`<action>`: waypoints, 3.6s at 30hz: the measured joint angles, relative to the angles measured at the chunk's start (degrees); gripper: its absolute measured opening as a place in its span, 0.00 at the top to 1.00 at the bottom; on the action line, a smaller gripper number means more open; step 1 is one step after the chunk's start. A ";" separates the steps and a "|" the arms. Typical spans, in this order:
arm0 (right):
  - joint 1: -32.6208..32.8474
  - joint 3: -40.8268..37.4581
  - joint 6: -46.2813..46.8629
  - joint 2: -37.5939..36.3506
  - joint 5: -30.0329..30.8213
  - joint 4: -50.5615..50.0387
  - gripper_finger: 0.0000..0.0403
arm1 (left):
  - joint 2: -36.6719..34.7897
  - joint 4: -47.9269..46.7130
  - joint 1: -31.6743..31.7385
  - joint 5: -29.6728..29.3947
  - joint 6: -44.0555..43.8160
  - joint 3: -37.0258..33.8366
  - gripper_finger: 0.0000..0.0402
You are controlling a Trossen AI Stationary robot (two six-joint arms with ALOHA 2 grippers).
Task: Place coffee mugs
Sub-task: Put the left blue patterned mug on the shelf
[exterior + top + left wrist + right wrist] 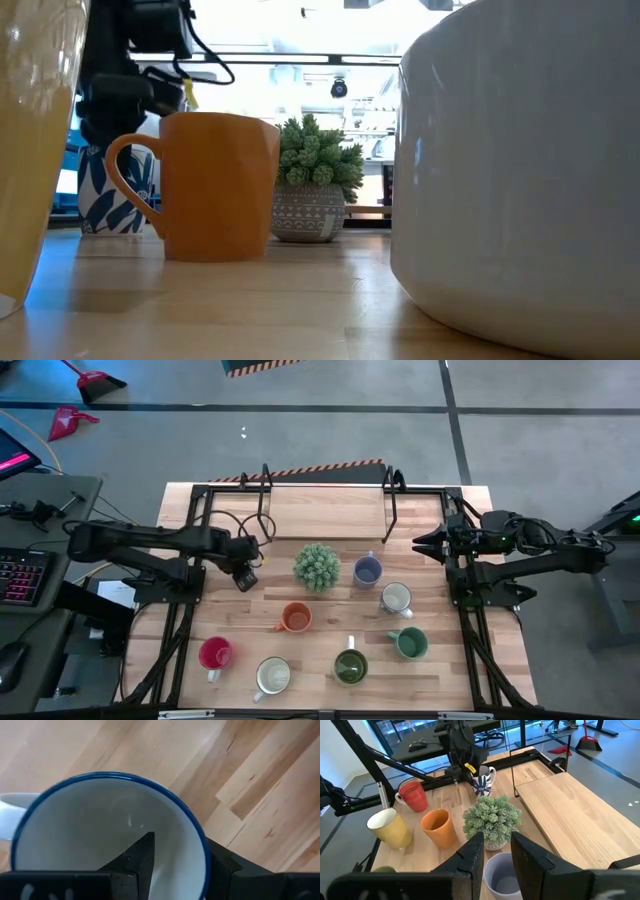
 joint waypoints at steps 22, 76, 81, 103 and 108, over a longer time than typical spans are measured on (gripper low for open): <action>0.00 0.00 -0.01 0.00 -0.09 -0.23 0.78 | 9.53 11.04 0.00 0.99 -0.92 1.21 0.96; 0.02 -0.02 -10.70 1.06 -2.04 10.09 0.78 | 52.16 -33.34 12.95 0.12 30.94 85.22 0.96; 0.09 -0.02 -8.89 2.48 -3.76 10.67 0.78 | 55.63 -32.58 14.81 0.39 34.77 85.22 0.96; 6.53 0.00 -7.30 6.56 -0.04 15.67 0.78 | 57.56 -27.80 31.02 3.58 43.47 81.07 0.96; 7.28 0.00 -7.32 6.71 0.99 16.50 0.78 | 57.75 -23.24 31.26 3.98 43.84 74.51 0.96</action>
